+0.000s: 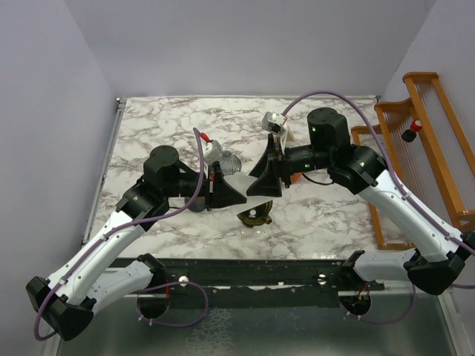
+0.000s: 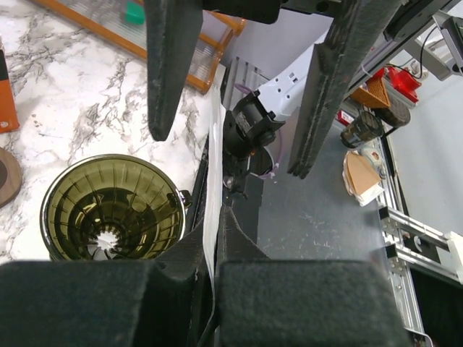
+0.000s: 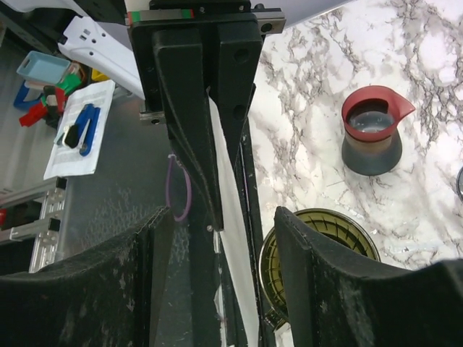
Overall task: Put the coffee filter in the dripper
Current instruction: Place the coffee filter in the coffee dripper.
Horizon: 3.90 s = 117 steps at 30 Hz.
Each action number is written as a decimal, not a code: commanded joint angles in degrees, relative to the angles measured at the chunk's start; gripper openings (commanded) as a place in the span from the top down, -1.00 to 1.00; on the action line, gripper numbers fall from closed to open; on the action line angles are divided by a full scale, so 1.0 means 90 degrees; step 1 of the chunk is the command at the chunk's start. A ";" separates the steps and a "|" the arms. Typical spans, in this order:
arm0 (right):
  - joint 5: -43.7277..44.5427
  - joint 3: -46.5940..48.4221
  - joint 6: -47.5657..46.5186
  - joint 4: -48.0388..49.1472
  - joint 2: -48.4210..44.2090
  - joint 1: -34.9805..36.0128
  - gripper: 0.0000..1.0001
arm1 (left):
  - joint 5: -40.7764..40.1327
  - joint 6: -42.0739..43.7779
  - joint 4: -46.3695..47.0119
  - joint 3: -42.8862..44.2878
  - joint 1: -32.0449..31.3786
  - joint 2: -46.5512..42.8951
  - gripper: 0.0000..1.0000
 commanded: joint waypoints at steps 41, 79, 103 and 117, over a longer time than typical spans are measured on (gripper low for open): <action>0.0548 -0.1385 0.1677 0.2808 -0.0955 0.0247 0.99 | 0.0041 -0.1251 0.2048 -0.0937 0.0012 -0.0674 0.58; 0.2758 -0.0837 0.0935 0.1515 -0.1266 0.0251 -0.24 | -0.1886 0.1229 0.1113 -0.0958 0.0011 -0.1451 1.00; 0.3246 -0.1251 0.1870 0.1695 -0.1165 0.0247 -0.36 | -0.4455 0.9322 0.3282 -0.1899 -0.0003 -0.0770 1.00; 0.2734 -0.2001 0.4804 0.3883 -0.0817 0.0253 -0.12 | -0.4605 0.9575 0.4686 -0.2482 -0.0008 -0.0738 1.00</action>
